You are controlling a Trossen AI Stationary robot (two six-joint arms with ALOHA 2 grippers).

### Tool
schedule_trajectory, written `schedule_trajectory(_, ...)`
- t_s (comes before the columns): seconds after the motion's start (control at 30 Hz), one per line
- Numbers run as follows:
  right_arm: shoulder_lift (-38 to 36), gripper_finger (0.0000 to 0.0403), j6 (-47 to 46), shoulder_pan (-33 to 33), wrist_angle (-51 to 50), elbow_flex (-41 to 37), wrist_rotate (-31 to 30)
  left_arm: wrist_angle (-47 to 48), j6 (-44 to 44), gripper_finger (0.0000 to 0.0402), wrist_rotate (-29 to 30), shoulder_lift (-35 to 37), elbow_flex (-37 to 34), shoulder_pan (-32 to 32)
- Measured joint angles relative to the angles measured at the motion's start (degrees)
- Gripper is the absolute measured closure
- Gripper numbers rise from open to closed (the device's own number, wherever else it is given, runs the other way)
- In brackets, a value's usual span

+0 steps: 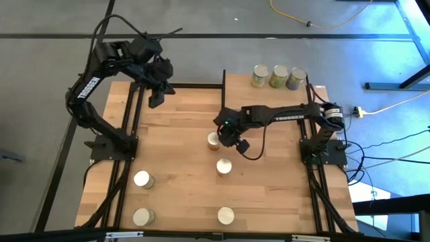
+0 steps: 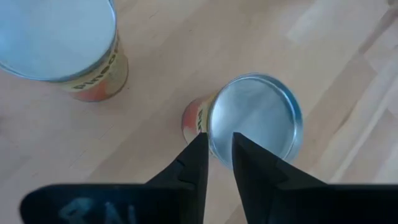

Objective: Pick and place cans onto a shelf
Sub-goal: Put the top canned pineapple on the shelf

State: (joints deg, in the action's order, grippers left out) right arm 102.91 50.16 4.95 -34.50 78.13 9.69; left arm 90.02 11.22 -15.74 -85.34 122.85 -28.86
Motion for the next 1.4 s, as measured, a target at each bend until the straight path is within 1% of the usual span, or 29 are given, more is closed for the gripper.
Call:
schedule_trajectory(0.17, 0.82, 0.033, 2.8, -0.01, 0.11, 0.02, 0.0, 0.0, -0.1, 0.0401, -0.12, 0.0, 0.0, 0.0)
schedule_trajectory(0.77, 4.57, 0.0332, 2.86, 0.07, 2.25, 0.39, -0.06, 0.0, 1.09, 0.0402, -0.23, 0.0, -0.02, 0.0)
schedule_trajectory(0.87, 4.65, 0.0346, 2.64, 0.04, 2.82, 0.35, -1.25, 0.0, 1.16, 0.0401, -0.23, 0.0, -0.02, 0.0)
schedule_trajectory(1.0, 4.76, 0.0389, 2.61, 0.04, 3.11, 0.31, -2.12, 0.0, 1.28, 0.0401, -0.23, 0.0, -0.01, 0.0)
schedule_trajectory(1.03, 4.76, 0.0394, 2.45, 0.07, 3.16, 0.29, -2.1, 0.0, 1.33, 0.0401, -0.23, 0.0, -0.02, 0.0)
schedule_trajectory(1.17, 4.83, 0.0399, -2.39, 0.09, 4.08, 0.63, -2.33, 0.0, 1.39, 0.0401, -0.22, 0.0, -0.01, 0.0)
schedule_trajectory(1.4, 5.42, 0.0401, -8.12, 0.11, -4.03, 7.58, -3.35, 0.0, 3.74, 0.0402, -0.21, 0.0, -0.02, 0.0)
